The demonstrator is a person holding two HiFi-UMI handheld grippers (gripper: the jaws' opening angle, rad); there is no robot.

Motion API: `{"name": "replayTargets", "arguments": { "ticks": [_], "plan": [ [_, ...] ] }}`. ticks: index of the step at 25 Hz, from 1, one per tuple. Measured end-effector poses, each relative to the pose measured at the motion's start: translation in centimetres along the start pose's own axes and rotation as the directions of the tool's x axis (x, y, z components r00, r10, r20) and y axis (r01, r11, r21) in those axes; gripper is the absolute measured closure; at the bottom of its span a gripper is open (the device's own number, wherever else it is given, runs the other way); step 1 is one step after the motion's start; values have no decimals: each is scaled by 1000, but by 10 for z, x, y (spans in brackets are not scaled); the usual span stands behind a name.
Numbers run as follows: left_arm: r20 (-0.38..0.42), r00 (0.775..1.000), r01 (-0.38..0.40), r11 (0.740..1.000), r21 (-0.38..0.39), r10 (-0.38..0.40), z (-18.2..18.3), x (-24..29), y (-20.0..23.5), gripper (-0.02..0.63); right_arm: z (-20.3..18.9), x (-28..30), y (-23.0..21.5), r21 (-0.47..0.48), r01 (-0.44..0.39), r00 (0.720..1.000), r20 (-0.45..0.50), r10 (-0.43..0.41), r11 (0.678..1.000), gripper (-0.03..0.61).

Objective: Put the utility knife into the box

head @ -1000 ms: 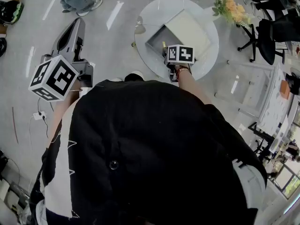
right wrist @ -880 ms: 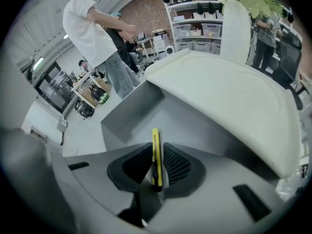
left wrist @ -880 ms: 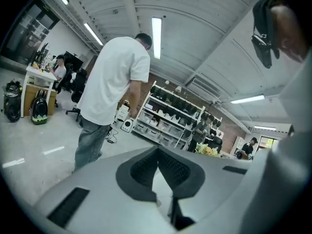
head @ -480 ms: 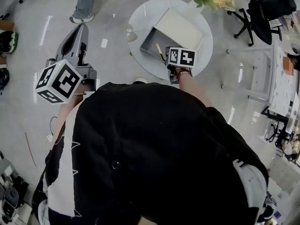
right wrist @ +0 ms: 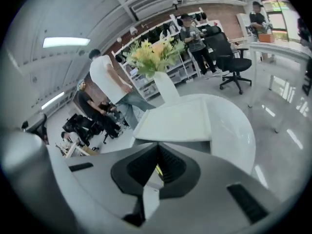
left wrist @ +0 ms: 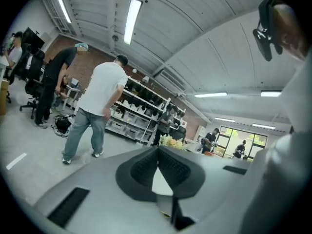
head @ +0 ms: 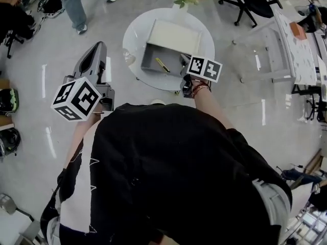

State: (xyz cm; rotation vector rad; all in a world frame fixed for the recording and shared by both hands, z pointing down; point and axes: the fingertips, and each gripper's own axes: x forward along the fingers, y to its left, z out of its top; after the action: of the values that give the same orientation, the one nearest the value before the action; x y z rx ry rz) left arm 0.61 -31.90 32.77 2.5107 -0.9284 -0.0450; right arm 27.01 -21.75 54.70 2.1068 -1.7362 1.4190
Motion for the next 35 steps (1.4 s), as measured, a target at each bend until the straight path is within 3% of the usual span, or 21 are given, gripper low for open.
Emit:
{"name": "replayTargets", "arguments": {
  "ticks": [6,11,18,35],
  "plan": [
    [-60,991,119,993,6,-118,-15,13,-30,603,25,-50,27,41,-92,981,173,83,995,572],
    [-98,977,193,981,10,-191,-27,19,-43,603,40,-86,46,2,-84,955,286,80,996,572],
    [-139,963,236,972,23,-230,-48,19,-50,603,49,-126,67,-16,-78,914,399,78,997,574],
    [-206,938,283,959,-2,-277,-77,4,-49,603,14,-133,75,-55,14,916,401,10,998,574]
  ]
}}
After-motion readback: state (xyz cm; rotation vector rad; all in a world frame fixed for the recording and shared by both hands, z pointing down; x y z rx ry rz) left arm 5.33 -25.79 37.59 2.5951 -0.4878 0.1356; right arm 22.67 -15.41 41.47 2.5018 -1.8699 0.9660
